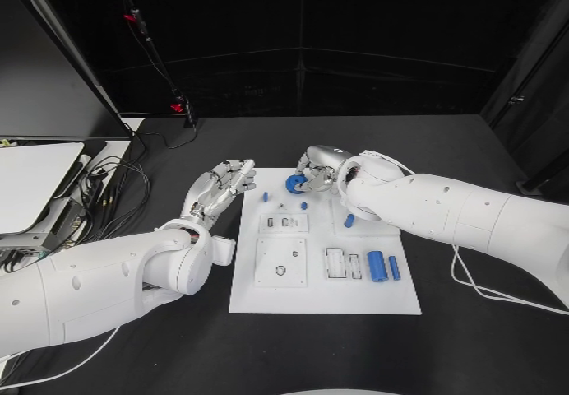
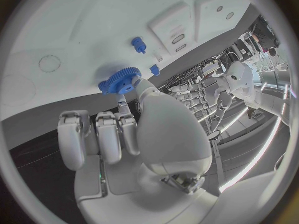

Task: Assemble the parts on the task board

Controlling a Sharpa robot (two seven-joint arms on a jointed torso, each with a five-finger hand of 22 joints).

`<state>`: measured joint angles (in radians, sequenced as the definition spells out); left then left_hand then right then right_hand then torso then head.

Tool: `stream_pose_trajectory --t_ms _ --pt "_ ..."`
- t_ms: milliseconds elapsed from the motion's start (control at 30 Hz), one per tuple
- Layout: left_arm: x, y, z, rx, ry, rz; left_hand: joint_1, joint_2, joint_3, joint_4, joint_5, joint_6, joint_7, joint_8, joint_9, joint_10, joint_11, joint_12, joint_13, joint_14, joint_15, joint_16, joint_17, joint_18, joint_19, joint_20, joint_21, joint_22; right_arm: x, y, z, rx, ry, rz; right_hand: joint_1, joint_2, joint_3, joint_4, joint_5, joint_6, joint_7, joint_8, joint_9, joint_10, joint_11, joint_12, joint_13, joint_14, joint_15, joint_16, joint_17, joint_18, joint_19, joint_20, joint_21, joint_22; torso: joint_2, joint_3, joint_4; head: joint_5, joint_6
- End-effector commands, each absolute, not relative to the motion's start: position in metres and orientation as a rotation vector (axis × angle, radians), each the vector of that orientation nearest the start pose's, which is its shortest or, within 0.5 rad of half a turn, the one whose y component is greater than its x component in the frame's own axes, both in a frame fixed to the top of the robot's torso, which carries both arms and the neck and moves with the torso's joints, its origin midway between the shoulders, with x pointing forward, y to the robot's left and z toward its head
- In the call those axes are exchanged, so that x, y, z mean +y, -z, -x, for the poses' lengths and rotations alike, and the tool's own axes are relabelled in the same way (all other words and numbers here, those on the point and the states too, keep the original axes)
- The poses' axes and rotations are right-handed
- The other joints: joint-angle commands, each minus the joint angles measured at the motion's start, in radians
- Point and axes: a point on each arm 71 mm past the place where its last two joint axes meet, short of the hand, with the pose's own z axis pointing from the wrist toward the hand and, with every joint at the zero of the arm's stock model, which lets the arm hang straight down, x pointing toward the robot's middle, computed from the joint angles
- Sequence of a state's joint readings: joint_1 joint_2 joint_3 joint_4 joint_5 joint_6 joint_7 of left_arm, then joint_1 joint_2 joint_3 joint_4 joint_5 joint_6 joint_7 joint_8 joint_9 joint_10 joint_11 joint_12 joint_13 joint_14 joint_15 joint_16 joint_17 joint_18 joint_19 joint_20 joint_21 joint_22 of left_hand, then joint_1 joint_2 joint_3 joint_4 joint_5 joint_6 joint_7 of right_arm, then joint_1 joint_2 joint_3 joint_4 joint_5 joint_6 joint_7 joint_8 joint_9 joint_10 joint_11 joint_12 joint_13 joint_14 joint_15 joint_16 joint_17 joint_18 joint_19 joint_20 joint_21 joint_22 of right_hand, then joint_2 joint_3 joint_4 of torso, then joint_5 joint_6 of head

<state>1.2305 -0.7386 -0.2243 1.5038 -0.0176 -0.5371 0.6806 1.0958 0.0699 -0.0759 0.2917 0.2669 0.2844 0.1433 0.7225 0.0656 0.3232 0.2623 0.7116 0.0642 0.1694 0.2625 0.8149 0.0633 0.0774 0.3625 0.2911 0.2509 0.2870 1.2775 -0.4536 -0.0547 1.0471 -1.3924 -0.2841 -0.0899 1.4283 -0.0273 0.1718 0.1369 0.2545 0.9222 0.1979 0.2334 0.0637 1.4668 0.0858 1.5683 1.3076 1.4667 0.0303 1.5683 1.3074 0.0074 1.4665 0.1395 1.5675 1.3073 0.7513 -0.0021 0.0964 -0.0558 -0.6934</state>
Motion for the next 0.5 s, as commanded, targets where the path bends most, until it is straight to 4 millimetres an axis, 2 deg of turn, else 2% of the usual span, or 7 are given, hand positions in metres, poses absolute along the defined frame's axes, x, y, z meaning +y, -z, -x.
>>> stream_pose_trajectory --t_ms 33,500 --pt "0.1761 0.1928 -0.4693 1.090 1.584 0.749 0.008 0.001 -0.006 0.000 0.005 0.006 0.153 -0.007 0.000 0.005 -0.001 -0.004 0.000 0.007 -0.001 -0.004 0.001 0.012 -0.007 -0.001 0.002 -0.001 -0.1302 0.1739 -0.5720 1.664 -0.575 0.134 0.005 0.004 0.005 -0.002 0.000 0.050 -0.048 0.004 0.001 0.104 0.001 0.003 0.263 0.104 -0.006 0.002 0.263 -0.007 0.104 -0.004 0.003 0.263 0.000 0.0002 -0.0002 0.001 0.000" --pt "0.1746 0.1927 -0.4686 1.092 1.590 0.750 0.009 0.003 -0.009 0.000 0.006 0.007 0.153 -0.007 0.000 0.006 -0.001 -0.004 0.000 0.008 -0.002 -0.004 0.001 0.012 -0.008 -0.001 0.003 -0.001 -0.1341 0.1781 -0.5764 1.690 -0.523 0.108 0.000 0.001 0.011 -0.004 -0.003 0.037 -0.051 -0.026 0.000 0.104 -0.002 0.003 0.263 0.104 -0.009 0.002 0.263 -0.007 0.104 -0.006 0.003 0.263 0.000 0.0003 -0.0006 0.001 -0.002"
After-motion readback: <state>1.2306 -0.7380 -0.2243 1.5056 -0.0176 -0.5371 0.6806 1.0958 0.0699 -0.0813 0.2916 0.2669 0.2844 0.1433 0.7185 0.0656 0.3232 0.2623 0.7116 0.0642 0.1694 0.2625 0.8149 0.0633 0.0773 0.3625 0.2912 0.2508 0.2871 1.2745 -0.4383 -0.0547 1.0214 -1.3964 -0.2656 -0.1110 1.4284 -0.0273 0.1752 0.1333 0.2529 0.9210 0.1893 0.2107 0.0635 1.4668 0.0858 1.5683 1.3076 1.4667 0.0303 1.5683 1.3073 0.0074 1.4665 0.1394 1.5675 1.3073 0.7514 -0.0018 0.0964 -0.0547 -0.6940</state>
